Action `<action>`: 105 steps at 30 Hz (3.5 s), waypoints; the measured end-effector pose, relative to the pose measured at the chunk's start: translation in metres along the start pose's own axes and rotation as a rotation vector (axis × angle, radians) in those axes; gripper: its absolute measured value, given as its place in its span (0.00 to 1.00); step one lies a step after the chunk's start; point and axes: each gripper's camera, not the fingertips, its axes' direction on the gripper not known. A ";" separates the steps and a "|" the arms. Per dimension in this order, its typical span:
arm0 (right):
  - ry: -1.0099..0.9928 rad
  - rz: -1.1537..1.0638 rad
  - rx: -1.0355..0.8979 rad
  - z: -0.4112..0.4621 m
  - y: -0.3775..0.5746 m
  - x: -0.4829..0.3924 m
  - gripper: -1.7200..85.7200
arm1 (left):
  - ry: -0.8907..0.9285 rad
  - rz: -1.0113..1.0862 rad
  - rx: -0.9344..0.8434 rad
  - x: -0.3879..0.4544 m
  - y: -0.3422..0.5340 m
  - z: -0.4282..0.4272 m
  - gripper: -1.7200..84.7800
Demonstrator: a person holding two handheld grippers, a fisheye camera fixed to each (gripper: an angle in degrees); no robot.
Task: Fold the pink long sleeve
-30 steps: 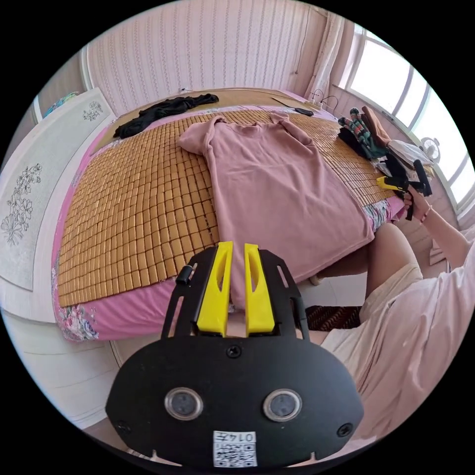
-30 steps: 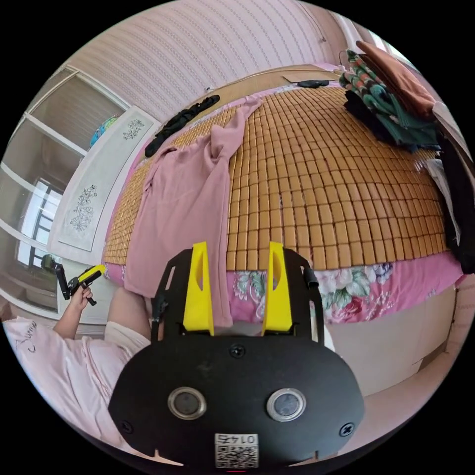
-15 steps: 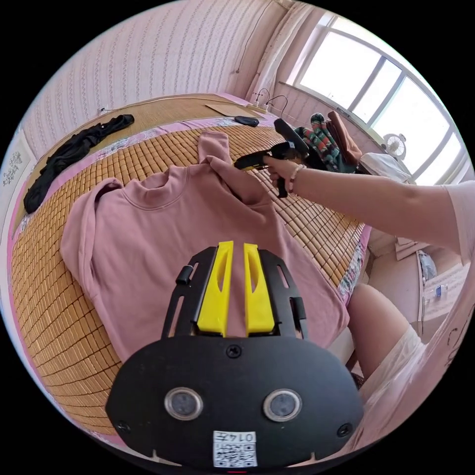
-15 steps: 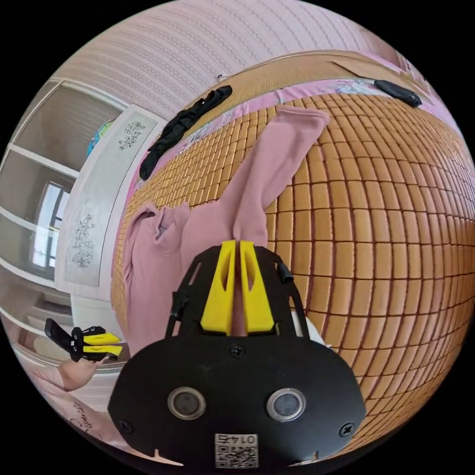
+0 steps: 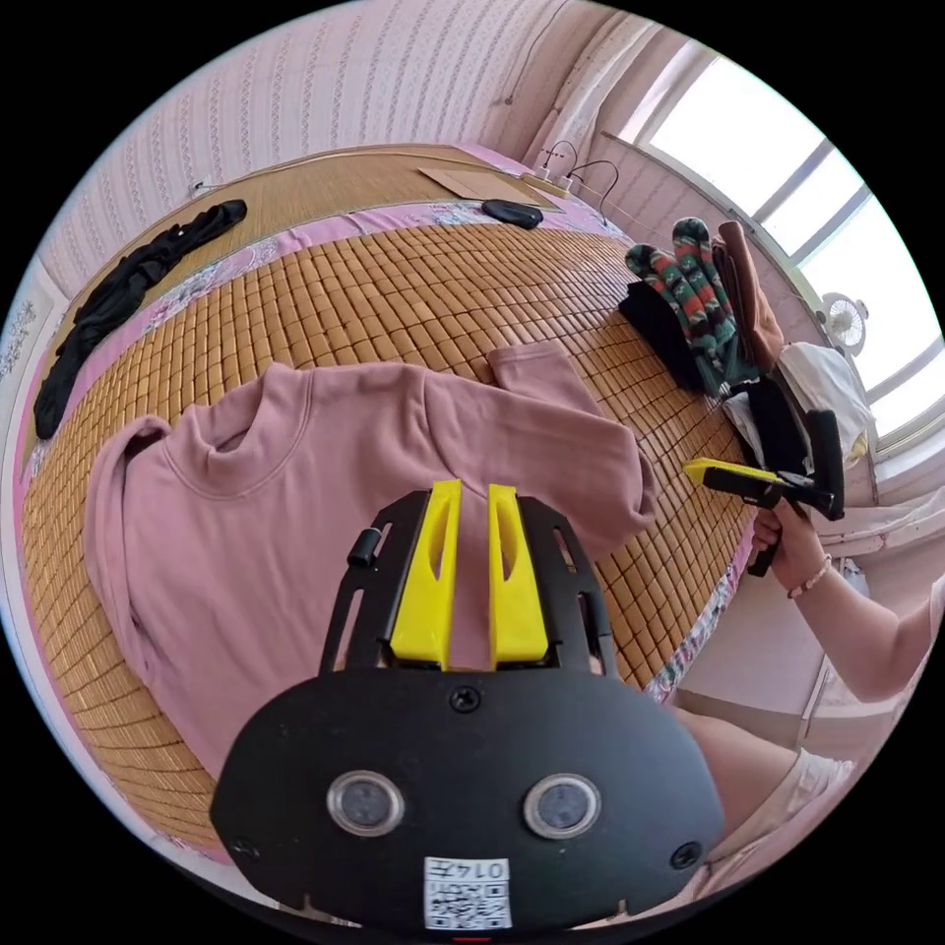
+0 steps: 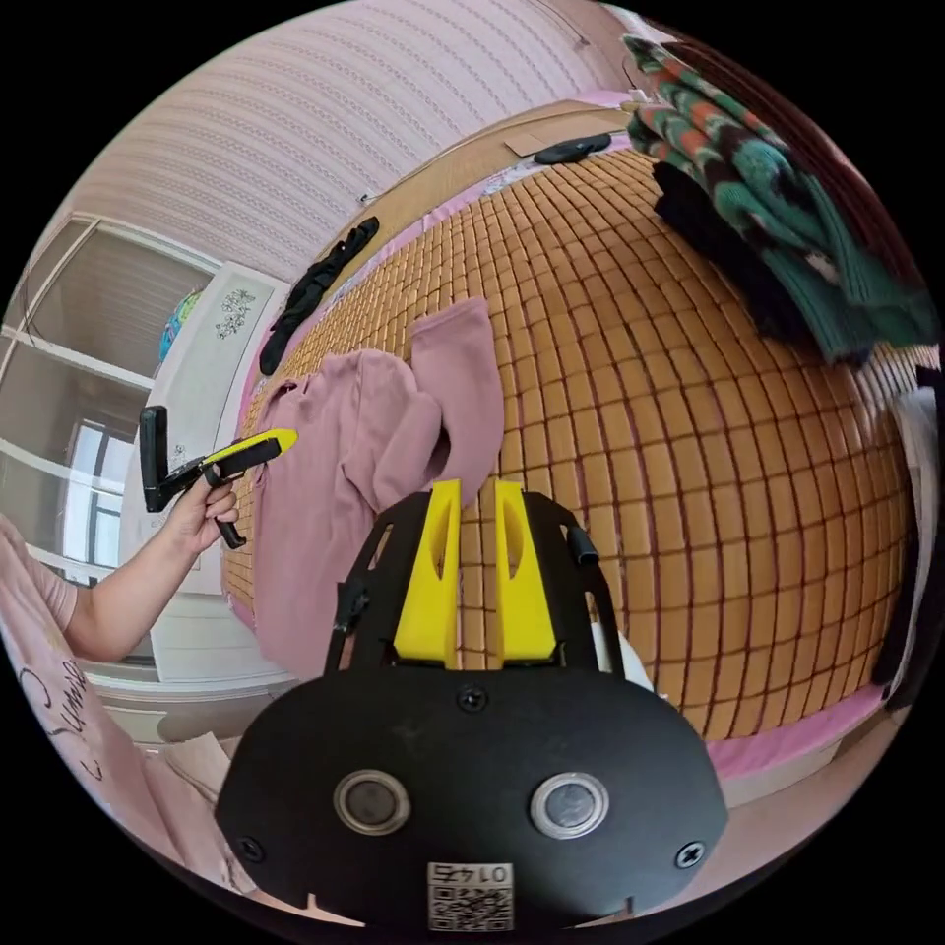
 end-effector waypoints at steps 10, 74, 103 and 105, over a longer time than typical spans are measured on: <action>0.110 -0.035 0.055 0.082 -0.105 -0.025 0.05 | -0.111 0.131 -0.102 -0.001 -0.081 0.133 0.12; -0.039 -0.577 -0.013 0.210 -0.176 -0.333 0.12 | -0.382 -0.247 0.163 -0.153 0.188 -0.151 0.12; -0.538 -1.204 -0.675 0.472 -0.065 -0.734 0.05 | -0.261 -0.883 0.428 -0.273 0.440 -0.336 0.08; -0.448 -1.227 -0.749 0.492 -0.041 -0.732 0.06 | -0.313 -0.963 0.370 -0.276 0.484 -0.353 0.08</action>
